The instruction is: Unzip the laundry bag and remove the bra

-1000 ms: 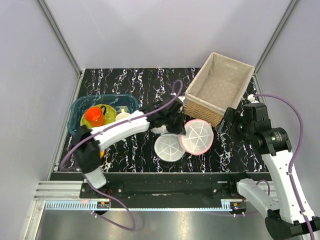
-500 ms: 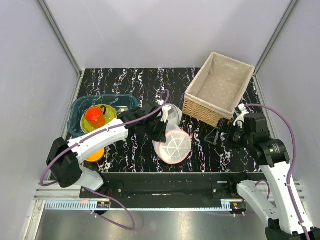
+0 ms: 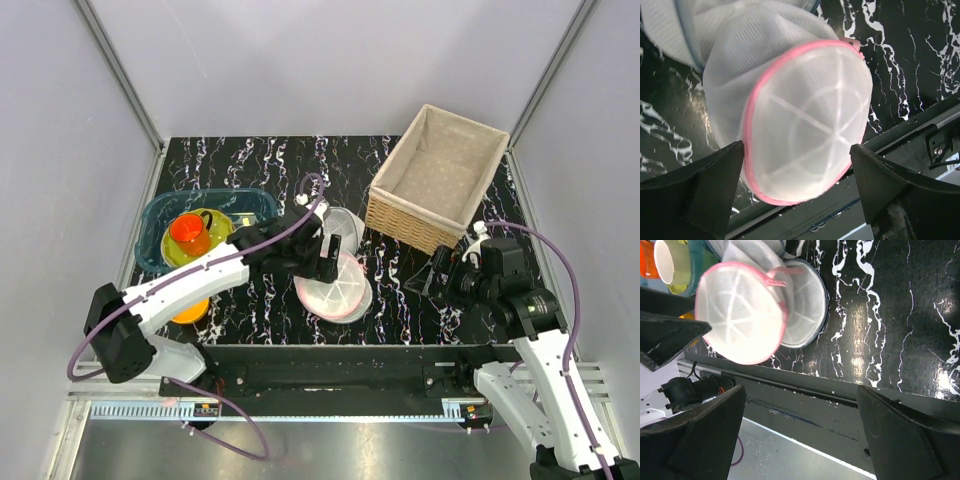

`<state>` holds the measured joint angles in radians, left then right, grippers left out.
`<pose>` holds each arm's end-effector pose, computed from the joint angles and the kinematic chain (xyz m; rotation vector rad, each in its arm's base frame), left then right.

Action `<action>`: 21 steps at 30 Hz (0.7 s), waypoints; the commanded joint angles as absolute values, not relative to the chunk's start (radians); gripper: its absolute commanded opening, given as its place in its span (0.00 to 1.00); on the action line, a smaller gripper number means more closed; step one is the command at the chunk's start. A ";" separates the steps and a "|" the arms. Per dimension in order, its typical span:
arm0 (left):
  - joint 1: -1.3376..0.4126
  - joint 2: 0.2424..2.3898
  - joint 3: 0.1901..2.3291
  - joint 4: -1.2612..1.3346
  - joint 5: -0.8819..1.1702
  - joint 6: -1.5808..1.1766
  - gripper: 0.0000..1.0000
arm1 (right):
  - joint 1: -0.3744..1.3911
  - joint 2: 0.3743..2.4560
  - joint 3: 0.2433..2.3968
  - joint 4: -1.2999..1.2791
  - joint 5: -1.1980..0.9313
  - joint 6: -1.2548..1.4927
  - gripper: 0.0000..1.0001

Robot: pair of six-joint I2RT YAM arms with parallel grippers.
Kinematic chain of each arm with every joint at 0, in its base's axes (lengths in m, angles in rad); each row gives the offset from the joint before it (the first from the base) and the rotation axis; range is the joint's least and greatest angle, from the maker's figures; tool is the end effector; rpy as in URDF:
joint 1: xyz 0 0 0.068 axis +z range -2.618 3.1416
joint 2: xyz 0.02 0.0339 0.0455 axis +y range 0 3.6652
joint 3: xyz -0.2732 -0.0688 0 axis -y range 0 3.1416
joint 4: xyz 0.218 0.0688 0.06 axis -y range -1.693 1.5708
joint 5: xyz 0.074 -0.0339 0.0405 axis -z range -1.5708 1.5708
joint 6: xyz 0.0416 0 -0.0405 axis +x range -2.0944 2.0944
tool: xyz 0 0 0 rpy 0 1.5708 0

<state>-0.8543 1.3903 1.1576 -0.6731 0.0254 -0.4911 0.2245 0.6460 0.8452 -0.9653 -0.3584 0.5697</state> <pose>0.1754 -0.2030 0.2994 0.4764 2.5319 -0.5799 0.0797 0.0332 0.3016 0.2312 2.4092 0.8003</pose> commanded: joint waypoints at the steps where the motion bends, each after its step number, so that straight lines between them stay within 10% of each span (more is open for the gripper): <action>1: -0.964 1.200 1.140 -0.719 -0.205 -0.763 0.91 | 0.230 0.653 0.824 -0.927 -0.354 0.583 1.00; 9: -1.153 0.965 0.844 -0.684 -0.382 -1.259 0.90 | 0.229 0.684 0.793 -0.868 -0.374 0.594 1.00; 18: -1.163 1.136 0.795 -0.503 -0.495 -1.218 0.90 | 0.232 0.719 0.779 -0.859 -0.406 0.586 1.00; 21: -1.114 1.219 0.821 -0.460 -0.483 -1.172 0.71 | 0.230 0.713 0.778 -0.847 -0.423 0.586 1.00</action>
<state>-1.1542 1.1481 0.7792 -0.5892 -0.4156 -1.2064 0.2245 0.7181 0.7753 -0.9001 -0.3767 0.5854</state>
